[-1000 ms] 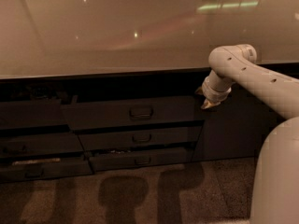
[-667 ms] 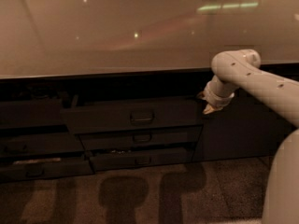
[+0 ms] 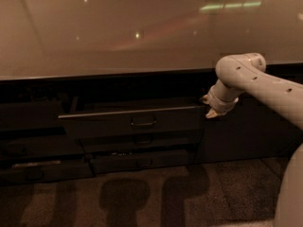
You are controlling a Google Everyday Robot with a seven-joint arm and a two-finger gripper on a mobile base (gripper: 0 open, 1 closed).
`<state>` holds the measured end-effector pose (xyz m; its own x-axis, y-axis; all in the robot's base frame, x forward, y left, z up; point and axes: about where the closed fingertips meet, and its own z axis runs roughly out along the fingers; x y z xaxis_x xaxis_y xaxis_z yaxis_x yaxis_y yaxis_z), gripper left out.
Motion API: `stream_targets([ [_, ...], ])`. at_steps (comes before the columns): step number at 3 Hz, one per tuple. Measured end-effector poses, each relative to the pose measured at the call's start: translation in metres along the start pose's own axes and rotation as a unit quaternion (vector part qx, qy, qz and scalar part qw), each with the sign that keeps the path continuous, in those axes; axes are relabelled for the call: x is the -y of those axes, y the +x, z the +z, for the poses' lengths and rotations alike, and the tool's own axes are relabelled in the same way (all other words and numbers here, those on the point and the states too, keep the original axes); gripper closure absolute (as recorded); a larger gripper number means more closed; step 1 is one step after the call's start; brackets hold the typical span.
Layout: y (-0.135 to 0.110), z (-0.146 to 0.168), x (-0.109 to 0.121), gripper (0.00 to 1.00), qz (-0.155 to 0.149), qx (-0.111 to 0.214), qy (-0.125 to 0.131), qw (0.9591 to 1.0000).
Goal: Open top drawer
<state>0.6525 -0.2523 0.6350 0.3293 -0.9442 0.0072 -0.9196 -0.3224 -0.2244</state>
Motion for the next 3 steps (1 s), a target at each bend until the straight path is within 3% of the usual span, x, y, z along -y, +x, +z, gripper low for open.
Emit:
stream_targets([
  [3,-0.005,-0.009,-0.014,1.00,-0.005,0.002,-0.003,1.0000],
])
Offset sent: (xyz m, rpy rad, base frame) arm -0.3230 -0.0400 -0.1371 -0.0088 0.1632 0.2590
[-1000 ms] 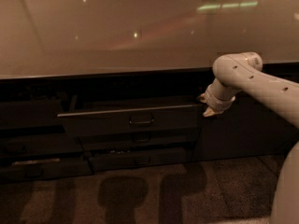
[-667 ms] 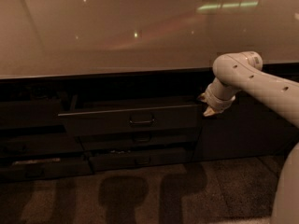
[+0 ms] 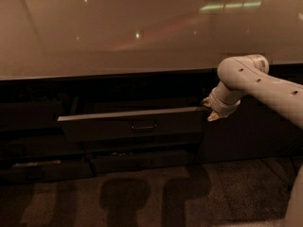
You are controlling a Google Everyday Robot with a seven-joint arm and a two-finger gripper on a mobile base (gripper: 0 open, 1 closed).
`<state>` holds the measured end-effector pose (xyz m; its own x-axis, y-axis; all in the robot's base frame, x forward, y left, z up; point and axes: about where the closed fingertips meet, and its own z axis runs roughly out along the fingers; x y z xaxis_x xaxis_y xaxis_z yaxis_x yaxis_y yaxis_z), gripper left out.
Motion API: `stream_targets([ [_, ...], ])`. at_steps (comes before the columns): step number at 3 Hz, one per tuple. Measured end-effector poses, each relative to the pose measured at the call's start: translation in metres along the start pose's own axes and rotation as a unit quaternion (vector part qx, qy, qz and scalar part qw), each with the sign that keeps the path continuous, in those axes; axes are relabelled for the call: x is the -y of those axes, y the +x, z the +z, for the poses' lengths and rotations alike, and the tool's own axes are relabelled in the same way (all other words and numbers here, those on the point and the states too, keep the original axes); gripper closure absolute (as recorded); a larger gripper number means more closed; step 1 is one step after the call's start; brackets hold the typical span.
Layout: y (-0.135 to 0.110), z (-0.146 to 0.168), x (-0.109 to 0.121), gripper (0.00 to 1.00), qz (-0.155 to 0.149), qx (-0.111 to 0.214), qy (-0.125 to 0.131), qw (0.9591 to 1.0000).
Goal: Open top drawer
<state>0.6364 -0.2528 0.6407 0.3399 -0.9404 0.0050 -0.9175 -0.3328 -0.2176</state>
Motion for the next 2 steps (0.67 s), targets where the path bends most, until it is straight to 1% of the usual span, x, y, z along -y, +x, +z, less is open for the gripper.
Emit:
stream_targets([
  [1,-0.0080,0.0009,-0.0047,1.00,-0.014,0.007,0.000,0.9999],
  [2,-0.0080,-0.0015,-0.0042,1.00,-0.014,0.007,0.000,0.9999],
])
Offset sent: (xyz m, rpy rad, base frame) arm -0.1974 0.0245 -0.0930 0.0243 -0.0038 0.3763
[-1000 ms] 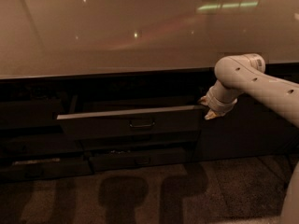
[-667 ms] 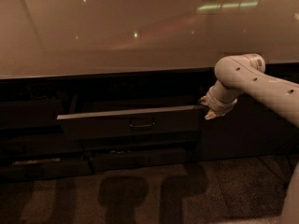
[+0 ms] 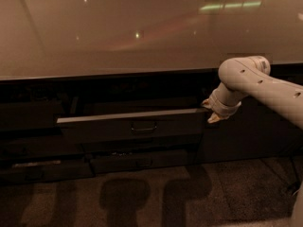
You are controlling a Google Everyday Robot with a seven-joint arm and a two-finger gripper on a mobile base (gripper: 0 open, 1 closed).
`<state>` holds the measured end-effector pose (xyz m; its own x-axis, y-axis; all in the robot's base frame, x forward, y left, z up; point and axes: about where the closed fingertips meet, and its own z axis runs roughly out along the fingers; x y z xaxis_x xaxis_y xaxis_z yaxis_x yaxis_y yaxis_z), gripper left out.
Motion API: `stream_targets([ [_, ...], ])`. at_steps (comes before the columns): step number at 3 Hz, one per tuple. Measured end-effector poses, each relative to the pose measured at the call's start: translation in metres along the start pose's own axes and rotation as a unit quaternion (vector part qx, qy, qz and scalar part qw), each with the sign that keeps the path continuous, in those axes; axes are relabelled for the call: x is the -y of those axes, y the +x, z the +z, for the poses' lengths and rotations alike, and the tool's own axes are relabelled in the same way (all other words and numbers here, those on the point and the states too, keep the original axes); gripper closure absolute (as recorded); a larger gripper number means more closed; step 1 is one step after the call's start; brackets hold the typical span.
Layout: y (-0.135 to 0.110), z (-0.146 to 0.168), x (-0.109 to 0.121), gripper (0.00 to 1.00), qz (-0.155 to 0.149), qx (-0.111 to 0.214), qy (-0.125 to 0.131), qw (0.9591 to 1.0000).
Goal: Open top drawer
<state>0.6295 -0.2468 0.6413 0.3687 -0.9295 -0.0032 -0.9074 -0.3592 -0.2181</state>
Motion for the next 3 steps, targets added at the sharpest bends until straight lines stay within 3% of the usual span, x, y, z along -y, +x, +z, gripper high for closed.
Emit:
stream_targets([
  [3,-0.0060,-0.0005,-0.0175,1.00,-0.010,0.007,0.000,0.9999],
])
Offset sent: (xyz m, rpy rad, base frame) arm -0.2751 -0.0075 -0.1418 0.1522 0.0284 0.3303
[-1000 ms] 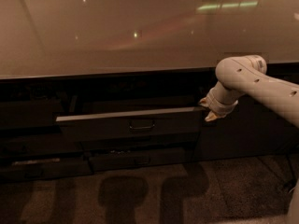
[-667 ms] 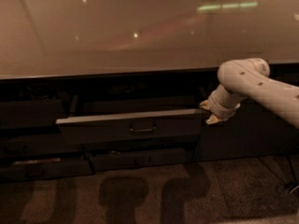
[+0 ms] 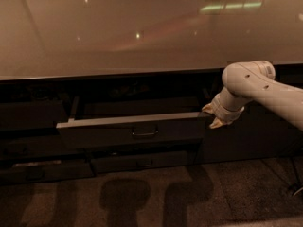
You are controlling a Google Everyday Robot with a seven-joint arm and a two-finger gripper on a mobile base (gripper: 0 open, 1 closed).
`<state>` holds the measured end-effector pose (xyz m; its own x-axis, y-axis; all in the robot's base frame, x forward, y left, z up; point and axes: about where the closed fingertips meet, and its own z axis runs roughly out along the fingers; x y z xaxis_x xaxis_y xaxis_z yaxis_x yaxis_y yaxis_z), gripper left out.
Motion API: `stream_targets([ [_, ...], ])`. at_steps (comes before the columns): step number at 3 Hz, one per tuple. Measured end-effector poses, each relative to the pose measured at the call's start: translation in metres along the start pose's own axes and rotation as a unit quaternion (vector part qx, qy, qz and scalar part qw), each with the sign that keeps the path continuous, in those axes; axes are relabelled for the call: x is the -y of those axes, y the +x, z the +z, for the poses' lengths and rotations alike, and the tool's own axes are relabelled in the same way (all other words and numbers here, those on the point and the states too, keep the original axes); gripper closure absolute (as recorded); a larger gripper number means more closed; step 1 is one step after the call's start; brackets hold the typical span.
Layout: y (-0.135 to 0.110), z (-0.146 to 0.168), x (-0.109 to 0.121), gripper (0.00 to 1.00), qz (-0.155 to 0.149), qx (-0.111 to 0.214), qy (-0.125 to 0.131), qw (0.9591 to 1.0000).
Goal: Open top drawer
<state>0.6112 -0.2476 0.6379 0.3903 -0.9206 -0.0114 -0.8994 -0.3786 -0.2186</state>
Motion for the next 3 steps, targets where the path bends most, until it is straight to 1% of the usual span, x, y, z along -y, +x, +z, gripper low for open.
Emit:
stream_targets([
  [1,0.000,-0.003,0.001,1.00,0.000,0.000,0.000,1.0000],
  [2,-0.003,-0.002,-0.010,1.00,-0.005,0.003,0.000,1.0000],
  [3,-0.003,-0.005,-0.009,1.00,-0.005,0.003,0.000,1.0000],
])
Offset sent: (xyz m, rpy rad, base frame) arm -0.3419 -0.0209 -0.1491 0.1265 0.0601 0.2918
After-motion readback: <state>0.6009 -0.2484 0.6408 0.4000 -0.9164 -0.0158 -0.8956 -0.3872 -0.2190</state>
